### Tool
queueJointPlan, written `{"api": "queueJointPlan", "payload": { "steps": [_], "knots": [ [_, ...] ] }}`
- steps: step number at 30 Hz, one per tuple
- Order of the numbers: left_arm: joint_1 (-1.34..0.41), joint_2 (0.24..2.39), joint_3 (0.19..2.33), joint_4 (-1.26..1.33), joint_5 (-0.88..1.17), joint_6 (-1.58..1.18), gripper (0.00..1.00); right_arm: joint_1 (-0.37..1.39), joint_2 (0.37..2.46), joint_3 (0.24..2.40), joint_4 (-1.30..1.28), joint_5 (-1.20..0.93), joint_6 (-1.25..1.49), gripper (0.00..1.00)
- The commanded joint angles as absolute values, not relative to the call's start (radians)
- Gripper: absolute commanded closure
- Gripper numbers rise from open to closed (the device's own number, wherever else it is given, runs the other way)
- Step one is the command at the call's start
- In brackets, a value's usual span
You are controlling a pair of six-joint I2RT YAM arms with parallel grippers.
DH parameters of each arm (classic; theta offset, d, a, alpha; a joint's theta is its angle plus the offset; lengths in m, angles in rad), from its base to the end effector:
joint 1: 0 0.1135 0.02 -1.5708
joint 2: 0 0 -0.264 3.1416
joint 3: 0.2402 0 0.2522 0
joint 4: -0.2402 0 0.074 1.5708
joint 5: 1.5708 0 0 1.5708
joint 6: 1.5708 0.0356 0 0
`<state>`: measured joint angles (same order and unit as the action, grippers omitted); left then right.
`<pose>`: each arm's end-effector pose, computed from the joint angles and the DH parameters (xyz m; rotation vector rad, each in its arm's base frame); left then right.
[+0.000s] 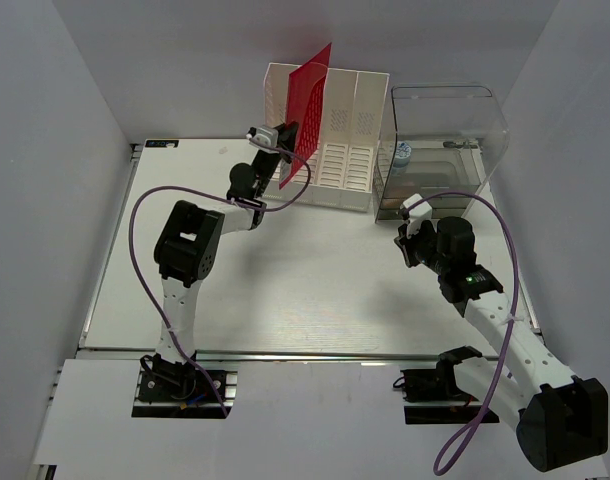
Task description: Organize the desk
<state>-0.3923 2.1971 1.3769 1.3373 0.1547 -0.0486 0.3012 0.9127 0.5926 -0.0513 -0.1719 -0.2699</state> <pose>0.4420 -0.1888 0.2432 0.3212 1.0228 -0.4798 0.2002 0.0686 0.2627 -0.6553 1.8271 0.1877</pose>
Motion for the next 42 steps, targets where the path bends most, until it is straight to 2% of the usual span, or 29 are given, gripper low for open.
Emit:
{"api": "queueJointPlan", "payload": {
  "steps": [1,13,21,42],
  "knots": [
    [-0.387,2.117,1.422,1.818,0.170,-0.054,1.00,0.295,0.914,0.612,-0.032,-0.184,-0.279,1.00],
    [-0.387,2.120,1.430,1.818,0.156,-0.051,1.00,0.295,0.916,0.611,-0.032,-0.179,-0.281,1.00],
    [-0.377,2.158,1.548,1.818,0.152,-0.052,1.00,0.293,0.920,0.607,-0.029,-0.176,-0.282,1.00],
    [-0.377,2.237,1.628,1.819,0.189,-0.089,1.00,0.268,0.934,0.604,-0.025,-0.169,-0.284,1.00]
  ]
}}
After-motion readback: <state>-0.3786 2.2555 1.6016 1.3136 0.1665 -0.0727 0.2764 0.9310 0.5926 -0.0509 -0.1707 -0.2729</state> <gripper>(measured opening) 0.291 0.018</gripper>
